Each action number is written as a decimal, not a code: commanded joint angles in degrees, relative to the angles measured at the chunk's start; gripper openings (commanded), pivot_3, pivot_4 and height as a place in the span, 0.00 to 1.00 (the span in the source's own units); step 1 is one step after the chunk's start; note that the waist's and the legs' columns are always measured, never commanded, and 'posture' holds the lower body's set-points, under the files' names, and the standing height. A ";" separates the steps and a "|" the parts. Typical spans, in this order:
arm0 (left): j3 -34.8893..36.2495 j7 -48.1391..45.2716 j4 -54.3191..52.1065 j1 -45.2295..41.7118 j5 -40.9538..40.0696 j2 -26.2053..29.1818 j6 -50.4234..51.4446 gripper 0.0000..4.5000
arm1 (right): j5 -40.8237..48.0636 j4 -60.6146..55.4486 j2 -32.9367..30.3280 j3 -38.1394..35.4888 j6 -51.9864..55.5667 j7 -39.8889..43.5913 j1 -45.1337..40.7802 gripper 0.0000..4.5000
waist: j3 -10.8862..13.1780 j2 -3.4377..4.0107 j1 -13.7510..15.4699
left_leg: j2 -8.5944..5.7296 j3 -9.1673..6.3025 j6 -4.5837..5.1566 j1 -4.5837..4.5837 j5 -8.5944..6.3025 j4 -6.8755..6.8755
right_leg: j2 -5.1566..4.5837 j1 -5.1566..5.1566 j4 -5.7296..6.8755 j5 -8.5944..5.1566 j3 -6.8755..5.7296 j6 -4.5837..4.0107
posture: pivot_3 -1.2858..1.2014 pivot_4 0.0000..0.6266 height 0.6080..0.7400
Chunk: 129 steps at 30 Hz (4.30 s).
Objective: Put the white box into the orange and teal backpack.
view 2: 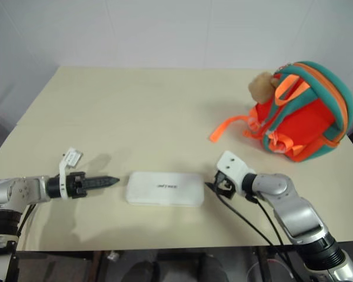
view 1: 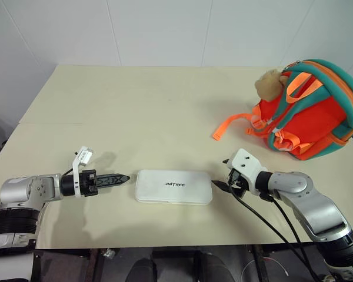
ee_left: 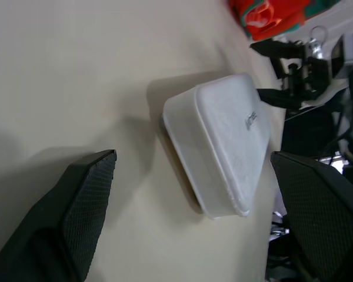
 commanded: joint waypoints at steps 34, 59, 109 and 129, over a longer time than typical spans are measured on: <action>-9.39 -5.83 -0.50 -6.61 0.25 -4.00 4.63 0.99 | -3.23 0.60 3.97 2.09 -1.89 0.62 -2.53 1.00 | 0.00 0.00 0.01 | 0.00 0.00 0.00 0.00 0.00 0.04 | 0.00 0.00 0.05 0.00 0.04 0.00 | 0.52 0.24 1.00; 0.82 5.75 -5.15 -4.62 -4.20 -9.35 11.33 0.99 | -4.25 1.49 4.83 1.38 -2.45 1.06 -2.55 1.00 | 0.00 0.00 -0.05 | 0.00 -0.02 -0.01 0.01 0.01 0.07 | 0.01 -0.01 -0.05 0.01 0.04 0.03 | 0.52 0.24 1.00; -10.47 -3.75 5.25 -10.33 2.44 -4.86 3.47 0.35 | -4.27 1.52 4.25 0.41 -2.67 1.43 -2.76 1.00 | 0.00 -0.01 -0.01 | 0.01 0.00 -0.07 -0.04 -0.02 0.03 | 0.04 -0.04 0.03 0.01 0.02 0.02 | 0.52 0.24 1.00; 2.47 5.54 5.22 -13.93 -2.12 -6.89 11.72 0.30 | -2.75 0.83 2.66 -4.55 -1.31 1.60 -3.11 1.00 | 0.00 -0.01 -0.15 | 0.01 -0.02 -0.07 -0.02 -0.02 0.08 | 0.04 -0.02 0.09 0.02 0.03 0.04 | 0.52 0.24 1.00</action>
